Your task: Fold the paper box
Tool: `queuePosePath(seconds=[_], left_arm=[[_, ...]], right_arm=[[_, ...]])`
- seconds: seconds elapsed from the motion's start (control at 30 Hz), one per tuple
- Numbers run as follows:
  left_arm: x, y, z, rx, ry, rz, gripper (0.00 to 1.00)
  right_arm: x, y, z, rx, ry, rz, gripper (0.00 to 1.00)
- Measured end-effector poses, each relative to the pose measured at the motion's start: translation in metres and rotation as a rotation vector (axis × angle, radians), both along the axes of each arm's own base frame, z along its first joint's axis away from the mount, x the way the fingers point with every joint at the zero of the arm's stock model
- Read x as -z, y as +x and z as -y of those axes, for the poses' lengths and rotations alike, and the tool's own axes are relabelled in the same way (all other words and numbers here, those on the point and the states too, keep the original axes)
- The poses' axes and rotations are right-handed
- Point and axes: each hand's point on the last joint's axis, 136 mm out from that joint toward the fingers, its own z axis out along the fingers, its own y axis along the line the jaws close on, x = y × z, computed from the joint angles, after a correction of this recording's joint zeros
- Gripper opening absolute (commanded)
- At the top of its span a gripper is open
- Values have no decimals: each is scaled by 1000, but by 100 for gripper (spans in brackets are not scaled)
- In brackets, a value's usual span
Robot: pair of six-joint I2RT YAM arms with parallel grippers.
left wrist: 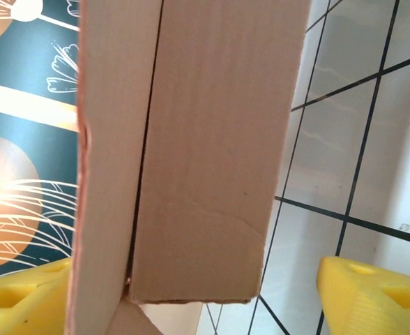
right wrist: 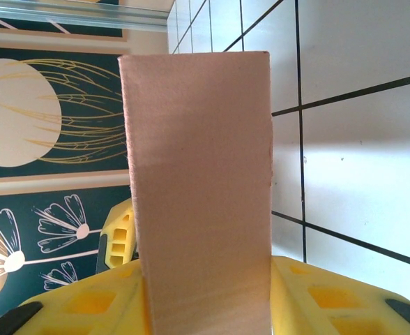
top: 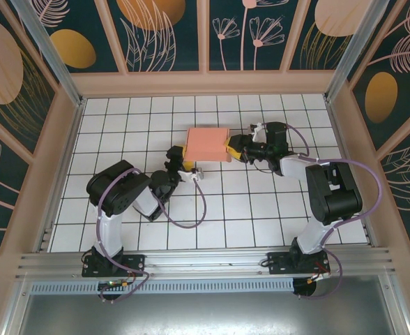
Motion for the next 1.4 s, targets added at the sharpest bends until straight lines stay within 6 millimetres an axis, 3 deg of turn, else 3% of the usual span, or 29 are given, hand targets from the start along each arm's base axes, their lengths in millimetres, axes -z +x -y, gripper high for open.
queuePosePath(seconds=[0.73, 1.07, 1.27, 1.4], left_arm=[[-4, 4, -1, -19, -8, 11, 54], [-4, 4, -2, -25, -7, 12, 39], [-4, 4, -2, -25, -5, 10, 34], [-4, 4, -2, -26, -6, 10, 34]], right_arm=[[0, -5, -7, -5, 19, -34, 44], [0, -5, -7, -5, 18, -35, 45], [0, -5, -7, -5, 18, -34, 48], [1, -4, -7, -3, 14, -33, 57]])
